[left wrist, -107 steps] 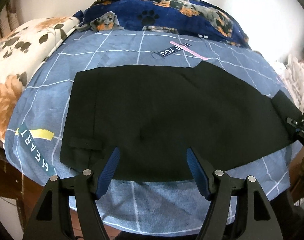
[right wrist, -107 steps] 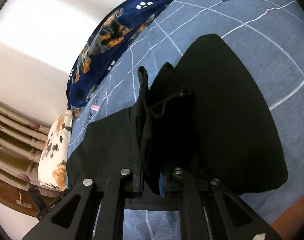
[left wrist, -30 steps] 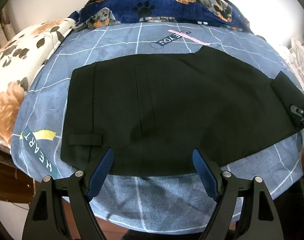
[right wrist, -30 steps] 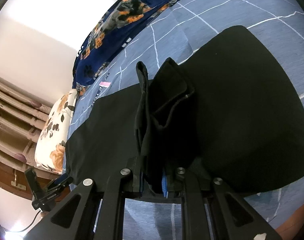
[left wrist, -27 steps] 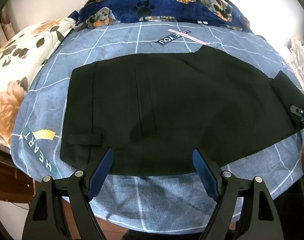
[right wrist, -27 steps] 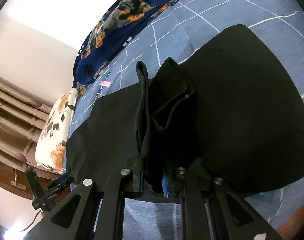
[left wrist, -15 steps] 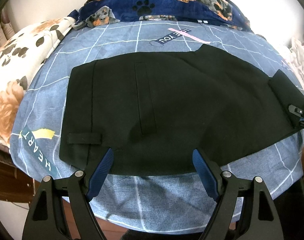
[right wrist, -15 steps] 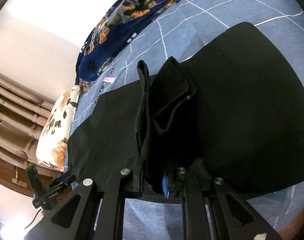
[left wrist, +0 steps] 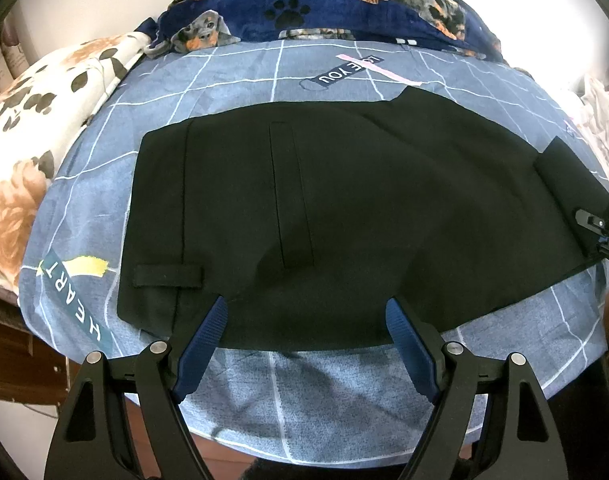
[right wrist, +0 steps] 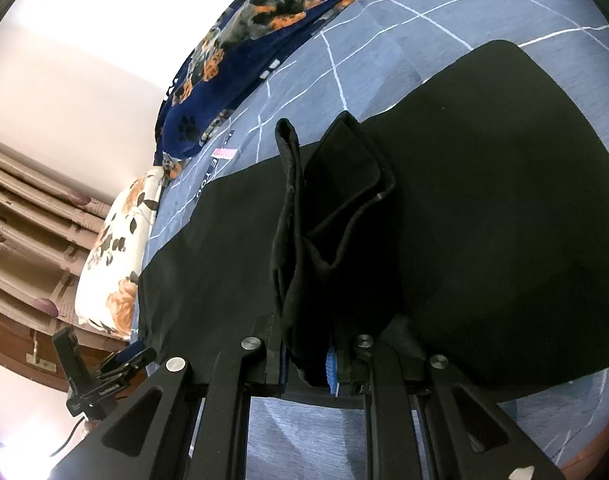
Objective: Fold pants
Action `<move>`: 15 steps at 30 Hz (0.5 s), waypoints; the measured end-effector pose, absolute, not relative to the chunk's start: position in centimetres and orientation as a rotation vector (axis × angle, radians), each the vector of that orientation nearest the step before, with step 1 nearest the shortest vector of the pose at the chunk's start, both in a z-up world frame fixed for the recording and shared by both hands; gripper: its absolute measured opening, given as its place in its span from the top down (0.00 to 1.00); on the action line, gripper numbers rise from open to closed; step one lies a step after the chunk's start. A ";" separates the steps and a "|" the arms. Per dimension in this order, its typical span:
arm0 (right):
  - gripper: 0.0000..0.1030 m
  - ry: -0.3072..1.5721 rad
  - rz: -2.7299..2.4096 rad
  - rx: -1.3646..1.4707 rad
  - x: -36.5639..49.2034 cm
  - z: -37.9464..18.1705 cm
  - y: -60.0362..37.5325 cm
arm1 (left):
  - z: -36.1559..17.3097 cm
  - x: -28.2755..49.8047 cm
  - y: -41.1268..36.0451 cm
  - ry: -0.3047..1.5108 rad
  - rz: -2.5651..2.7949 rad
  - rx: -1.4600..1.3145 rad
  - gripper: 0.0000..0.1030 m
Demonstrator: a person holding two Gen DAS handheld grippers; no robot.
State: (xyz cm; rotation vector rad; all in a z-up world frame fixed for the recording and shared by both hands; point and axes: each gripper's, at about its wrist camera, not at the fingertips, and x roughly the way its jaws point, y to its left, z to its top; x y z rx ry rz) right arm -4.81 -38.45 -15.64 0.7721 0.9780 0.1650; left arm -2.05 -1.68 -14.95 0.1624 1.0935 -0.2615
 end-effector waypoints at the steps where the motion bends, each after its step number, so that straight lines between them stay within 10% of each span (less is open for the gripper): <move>1: 0.84 0.978 0.166 0.772 -4.8 -15.7 -38.4 | -15.0 -2.1 -1.7 1.094 -0.262 0.162 0.21; 15: 0.83 0.982 0.176 0.767 -5.0 -15.9 -37.3 | -15.3 -2.1 -1.7 1.102 -0.262 0.163 0.21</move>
